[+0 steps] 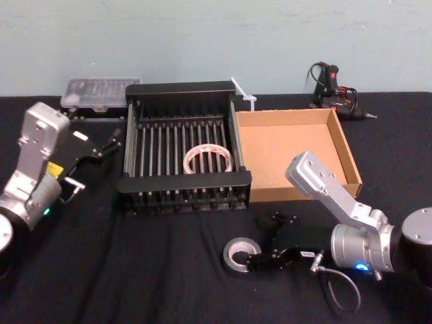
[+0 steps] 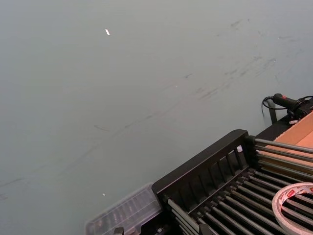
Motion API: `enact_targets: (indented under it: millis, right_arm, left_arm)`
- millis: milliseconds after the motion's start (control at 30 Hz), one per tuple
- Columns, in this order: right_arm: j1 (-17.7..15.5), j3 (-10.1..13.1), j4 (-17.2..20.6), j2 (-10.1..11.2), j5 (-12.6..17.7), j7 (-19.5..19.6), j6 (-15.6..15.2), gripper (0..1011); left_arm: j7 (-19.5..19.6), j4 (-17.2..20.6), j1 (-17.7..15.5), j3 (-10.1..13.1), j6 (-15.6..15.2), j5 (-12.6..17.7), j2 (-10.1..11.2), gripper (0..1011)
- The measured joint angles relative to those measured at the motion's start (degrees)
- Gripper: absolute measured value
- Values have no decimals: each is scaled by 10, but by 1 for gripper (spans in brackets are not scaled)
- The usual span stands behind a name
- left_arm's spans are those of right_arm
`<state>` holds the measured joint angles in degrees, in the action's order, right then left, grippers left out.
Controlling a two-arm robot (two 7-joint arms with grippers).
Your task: Pick up the white tape and place it into the black box , Pick up the silver tape and place it into the brown box.
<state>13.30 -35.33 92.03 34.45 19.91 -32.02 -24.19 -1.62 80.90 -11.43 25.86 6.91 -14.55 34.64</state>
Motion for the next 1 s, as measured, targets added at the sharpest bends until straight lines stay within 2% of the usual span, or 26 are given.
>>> enact_targets:
  millis: [467, 633, 700, 767, 800, 833, 867, 1000]
  right_arm:
    - [-1, 0, 1, 0, 0, 0, 0, 1002]
    - [-1, 1, 1, 1, 0, 0, 0, 941]
    - [-1, 1, 1, 1, 0, 0, 0, 865]
    - [-1, 1, 2, 1, 0, 0, 0, 850]
    - [-1, 1, 2, 1, 0, 0, 0, 760]
    - [-1, 1, 2, 1, 0, 0, 0, 760]
    - [-1, 1, 2, 1, 0, 1, 0, 705]
    - [-1, 1, 2, 1, 0, 1, 0, 591]
  left_arm:
    - [0, 0, 0, 0, 0, 0, 0, 1001]
    - [0, 0, 0, 0, 0, 0, 0, 1001]
    - [0, 0, 0, 0, 0, 0, 0, 1001]
    - [0, 0, 0, 0, 0, 0, 0, 1001]
    - [0, 0, 0, 0, 0, 0, 0, 1001]
    - [0, 0, 0, 0, 0, 0, 0, 1001]
    - [0, 0, 0, 0, 0, 0, 0, 1001]
    - [0, 0, 0, 0, 0, 0, 0, 1001]
